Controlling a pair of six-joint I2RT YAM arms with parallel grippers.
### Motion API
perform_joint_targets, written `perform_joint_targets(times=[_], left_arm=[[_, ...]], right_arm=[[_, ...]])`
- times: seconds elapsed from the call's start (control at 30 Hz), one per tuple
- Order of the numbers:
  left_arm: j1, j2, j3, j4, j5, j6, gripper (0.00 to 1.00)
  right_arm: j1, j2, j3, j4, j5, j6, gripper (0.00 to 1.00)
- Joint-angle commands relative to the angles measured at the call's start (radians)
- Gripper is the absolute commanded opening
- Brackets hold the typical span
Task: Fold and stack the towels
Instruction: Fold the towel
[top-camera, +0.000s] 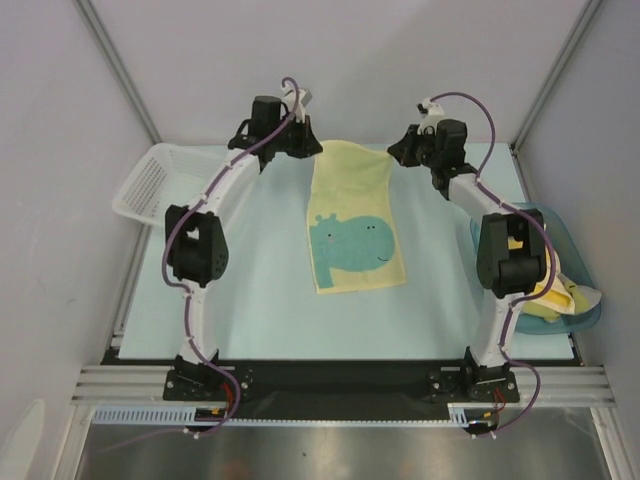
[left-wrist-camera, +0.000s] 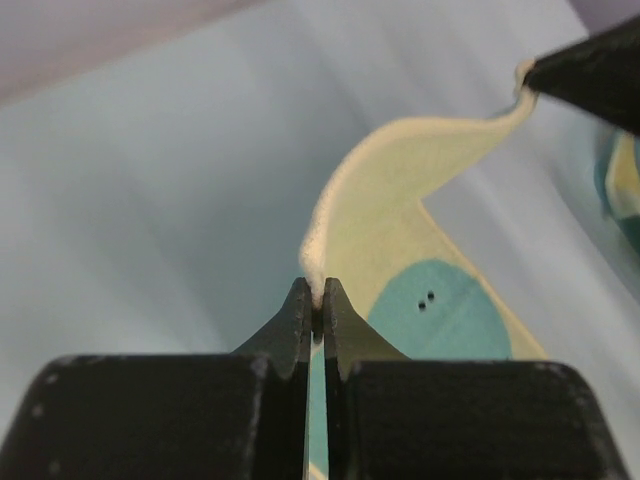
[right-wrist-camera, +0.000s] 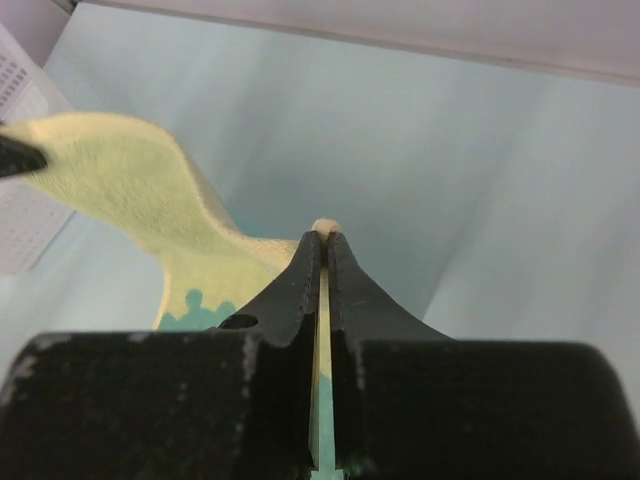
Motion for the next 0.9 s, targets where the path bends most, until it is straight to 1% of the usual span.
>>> perform_joint_targets(times=[0.0,0.03,0.07,0.1,0.13,0.17,0.2,0.23,0.27,0.33,0.43,0.5,0.6,0.67,0.7,0.87], left_arm=[[-0.026,-0.133,-0.204,0.072,0.003,0.059,0.0],[-0.03,-0.198,-0.258,0.112,0.005,0.056,0.0],[-0.039,-0.228,-0.348,0.127,-0.001,0.05,0.0],[-0.045,-0.26,-0.39,0.137,-0.016,0.048,0.0],[-0.053,-0.312,-0.427,0.146,-0.033,0.044,0.0],[-0.076,-0.378,-0.532,0.166,-0.042,0.024,0.0],[-0.085,-0.378,-0.568,0.166,-0.043,0.024,0.0],[-0.096,-0.4,-0.599,0.17,-0.041,0.016,0.0],[-0.108,-0.42,-0.628,0.17,-0.053,0.008,0.0],[-0.145,-0.475,-0.712,0.17,-0.072,0.008,0.0],[-0.185,-0.55,-0.829,0.189,-0.144,-0.015,0.0],[-0.216,-0.581,-0.916,0.21,-0.147,-0.041,0.0],[-0.269,-0.619,-1.004,0.232,-0.194,-0.052,0.0],[-0.294,-0.633,-1.034,0.233,-0.211,-0.065,0.0],[-0.318,-0.641,-1.067,0.236,-0.242,-0.068,0.0],[-0.371,-0.697,-1.15,0.246,-0.308,-0.081,0.01]], right_arm=[[-0.006,-0.088,-0.051,0.018,-0.023,-0.022,0.0],[-0.006,-0.108,-0.072,-0.011,-0.023,-0.018,0.0],[-0.003,-0.13,-0.091,-0.025,-0.022,-0.013,0.0],[-0.003,-0.15,-0.138,-0.038,-0.013,-0.013,0.0],[0.0,-0.197,-0.158,-0.072,-0.002,-0.014,0.0],[0.006,-0.27,-0.224,-0.127,0.035,-0.016,0.0],[0.009,-0.271,-0.225,-0.128,0.035,-0.013,0.0],[0.011,-0.292,-0.279,-0.14,0.047,-0.01,0.0],[0.014,-0.344,-0.304,-0.154,0.049,-0.007,0.0],[0.023,-0.397,-0.364,-0.157,0.054,0.008,0.0],[0.045,-0.478,-0.473,-0.16,0.063,0.025,0.0],[0.049,-0.527,-0.556,-0.167,0.084,0.045,0.0],[0.062,-0.591,-0.663,-0.155,0.103,0.081,0.0],[0.084,-0.619,-0.704,-0.157,0.107,0.09,0.0],[0.092,-0.632,-0.732,-0.163,0.127,0.093,0.0],[0.144,-0.685,-0.798,-0.197,0.191,0.105,0.0]])
